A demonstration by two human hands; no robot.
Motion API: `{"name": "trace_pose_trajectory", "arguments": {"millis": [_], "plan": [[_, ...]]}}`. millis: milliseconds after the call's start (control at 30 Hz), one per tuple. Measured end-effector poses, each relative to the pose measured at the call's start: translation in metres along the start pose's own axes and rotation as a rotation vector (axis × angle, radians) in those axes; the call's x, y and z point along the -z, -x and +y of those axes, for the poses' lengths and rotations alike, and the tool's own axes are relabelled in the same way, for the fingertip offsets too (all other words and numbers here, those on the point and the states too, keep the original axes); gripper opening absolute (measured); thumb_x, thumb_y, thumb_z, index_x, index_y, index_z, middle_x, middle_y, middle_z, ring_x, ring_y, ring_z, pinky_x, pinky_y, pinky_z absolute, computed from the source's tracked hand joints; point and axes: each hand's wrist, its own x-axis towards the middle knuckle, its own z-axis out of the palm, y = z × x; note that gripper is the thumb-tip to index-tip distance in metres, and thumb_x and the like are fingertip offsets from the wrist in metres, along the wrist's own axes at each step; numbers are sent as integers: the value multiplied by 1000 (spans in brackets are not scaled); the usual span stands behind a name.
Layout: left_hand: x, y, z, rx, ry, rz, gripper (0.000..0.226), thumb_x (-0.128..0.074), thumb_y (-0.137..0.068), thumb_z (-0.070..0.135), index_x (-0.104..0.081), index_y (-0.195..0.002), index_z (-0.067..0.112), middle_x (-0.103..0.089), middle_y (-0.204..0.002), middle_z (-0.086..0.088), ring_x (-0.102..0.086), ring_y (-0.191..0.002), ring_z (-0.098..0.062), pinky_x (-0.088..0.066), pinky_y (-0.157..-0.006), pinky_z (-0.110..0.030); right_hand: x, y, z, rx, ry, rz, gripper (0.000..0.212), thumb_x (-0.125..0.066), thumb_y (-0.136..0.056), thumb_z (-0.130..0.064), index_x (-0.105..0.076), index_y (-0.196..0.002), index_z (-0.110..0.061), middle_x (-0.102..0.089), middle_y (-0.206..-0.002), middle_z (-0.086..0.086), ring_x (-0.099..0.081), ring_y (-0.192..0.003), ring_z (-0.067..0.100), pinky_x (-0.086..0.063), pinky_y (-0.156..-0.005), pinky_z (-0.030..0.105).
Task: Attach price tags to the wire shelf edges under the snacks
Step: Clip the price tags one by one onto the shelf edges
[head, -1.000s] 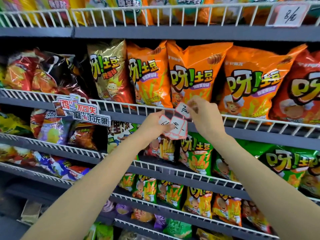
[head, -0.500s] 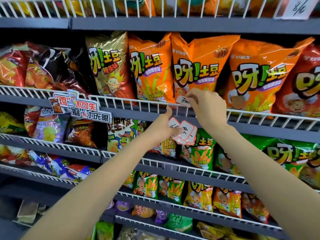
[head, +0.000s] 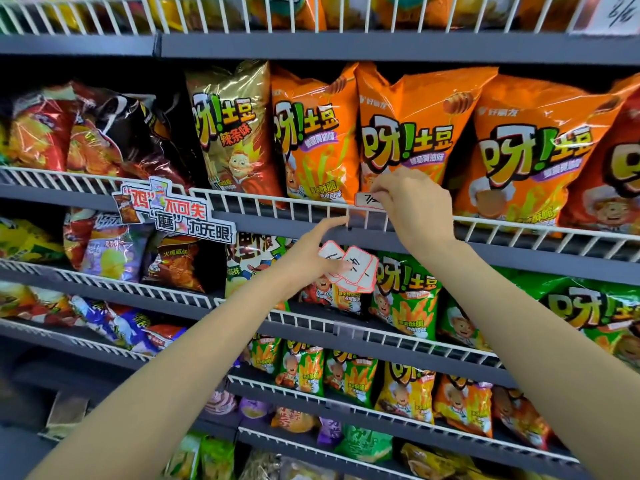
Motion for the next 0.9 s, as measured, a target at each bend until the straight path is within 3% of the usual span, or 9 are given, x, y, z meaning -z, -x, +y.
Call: {"name": "trace_pose_trajectory", "arguments": {"millis": [67, 233, 333, 400, 500, 600, 733, 900], "plan": [[4, 1, -1, -16, -65, -21, 68, -64, -87, 7, -33, -138, 39, -22, -153, 1, -37, -109, -5, -42, -77, -22, 1, 0, 0, 6, -14, 1, 21, -50, -96, -22, -68, -106, -18, -62, -101, 6, -55, -98, 25, -36, -60, 30], [11, 3, -3, -38, -208, -50, 70, -64, -87, 9, -29, -139, 40, -25, -152, 4, -41, -117, -10, -38, -85, -26, -7, 2, 1, 58, 31, -22, 19, -54, -93, -13, -67, -104, -18, -64, -99, 5, -55, -95, 25, -34, -58, 30], [13, 3, -3, -43, -246, -50, 70, -64, -88, 10, -27, -138, 43, -32, -148, 4, -47, -106, -8, -42, -74, -19, -16, 4, 3, 54, 94, -35, 19, -55, -90, -7, -62, -104, -17, -65, -90, 6, -55, -87, 26, -35, -56, 30], [14, 2, -3, -47, -249, -55, 71, -64, -88, 11, -26, -139, 43, -30, -150, 4, -43, -108, -5, -36, -70, -9, -20, 5, 3, 48, 93, -26, 11, -56, -89, -8, -60, -98, -13, -63, -84, 8, -54, -83, 27, -34, -54, 30], [14, 2, -2, -43, -244, -65, 72, -64, -87, 10, -26, -139, 42, -30, -150, 4, -41, -111, -6, -37, -71, -16, -25, 12, 1, 77, 53, 34, 4, -65, -82, -5, -65, -84, -9, -61, -77, 9, -54, -79, 28, -32, -47, 27], [14, 2, -2, -40, -227, -63, 73, -66, -87, 11, -26, -139, 42, -31, -150, 3, -39, -123, -11, -34, -86, -23, -31, 20, 0, 75, 48, 72, 14, -78, -68, -2, -70, -77, -9, -58, -77, 7, -55, -76, 27, -31, -40, 23], [14, 2, -2, -44, -226, -65, 74, -66, -86, 11, -25, -140, 41, -31, -150, 4, -38, -123, -9, -32, -88, -23, -28, 23, -3, 85, 163, 5, 20, -80, -63, 4, -69, -77, -6, -59, -76, 7, -55, -76, 27, -27, -40, 22], [12, 2, -2, -38, -231, -56, 75, -66, -86, 12, -23, -141, 40, -30, -150, 5, -36, -131, -14, -32, -88, -23, -21, 27, -4, 93, 219, -37, 37, -69, -65, 14, -60, -97, -2, -59, -80, 12, -51, -84, 30, -27, -42, 28]]}}
